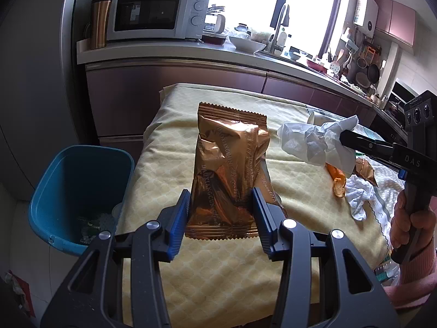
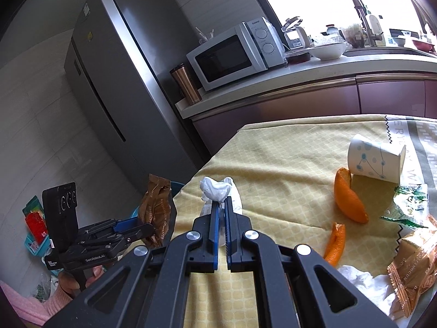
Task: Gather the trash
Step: 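Lift the snack wrapper and tissue off the table, then carry the held snack wrapper and tissue with both tools over the blue bin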
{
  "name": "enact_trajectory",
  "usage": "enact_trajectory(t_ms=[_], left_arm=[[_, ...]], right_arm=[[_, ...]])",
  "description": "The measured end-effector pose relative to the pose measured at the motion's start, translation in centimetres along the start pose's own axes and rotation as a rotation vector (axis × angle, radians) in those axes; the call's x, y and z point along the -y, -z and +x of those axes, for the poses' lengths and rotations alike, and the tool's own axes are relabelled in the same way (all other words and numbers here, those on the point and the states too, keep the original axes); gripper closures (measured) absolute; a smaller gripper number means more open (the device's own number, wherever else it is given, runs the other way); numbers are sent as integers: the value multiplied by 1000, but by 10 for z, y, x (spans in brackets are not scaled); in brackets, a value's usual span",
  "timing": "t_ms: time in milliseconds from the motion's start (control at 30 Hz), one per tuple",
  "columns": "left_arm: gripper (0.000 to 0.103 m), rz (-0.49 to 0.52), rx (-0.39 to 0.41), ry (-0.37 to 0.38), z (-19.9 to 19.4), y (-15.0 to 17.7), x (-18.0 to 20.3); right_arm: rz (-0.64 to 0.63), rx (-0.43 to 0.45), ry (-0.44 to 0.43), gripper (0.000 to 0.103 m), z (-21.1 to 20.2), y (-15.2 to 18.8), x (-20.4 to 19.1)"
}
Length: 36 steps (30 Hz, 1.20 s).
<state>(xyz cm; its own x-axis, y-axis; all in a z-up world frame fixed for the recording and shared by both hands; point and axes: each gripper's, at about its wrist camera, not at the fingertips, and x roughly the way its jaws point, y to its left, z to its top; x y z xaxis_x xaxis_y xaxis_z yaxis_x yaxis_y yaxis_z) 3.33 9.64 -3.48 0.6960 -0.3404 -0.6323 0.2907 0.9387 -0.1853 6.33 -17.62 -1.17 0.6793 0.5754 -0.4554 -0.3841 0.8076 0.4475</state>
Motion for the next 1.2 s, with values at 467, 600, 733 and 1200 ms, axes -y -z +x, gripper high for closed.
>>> enact_trajectory(t_ms=[467, 600, 733, 1200], left_arm=[[58, -23, 10, -24, -9, 2, -13], [58, -28, 12, -29, -10, 2, -15], [58, -32, 14, -35, -12, 3, -17], [58, -44, 24, -61, -19, 5, -26]], right_arm=[[-10, -26, -43, 100, 15, 0, -12], [-12, -33, -53, 100, 18, 1, -15], [-13, -38, -60, 100, 22, 1, -16], [-19, -54, -89, 100, 32, 0, -23]])
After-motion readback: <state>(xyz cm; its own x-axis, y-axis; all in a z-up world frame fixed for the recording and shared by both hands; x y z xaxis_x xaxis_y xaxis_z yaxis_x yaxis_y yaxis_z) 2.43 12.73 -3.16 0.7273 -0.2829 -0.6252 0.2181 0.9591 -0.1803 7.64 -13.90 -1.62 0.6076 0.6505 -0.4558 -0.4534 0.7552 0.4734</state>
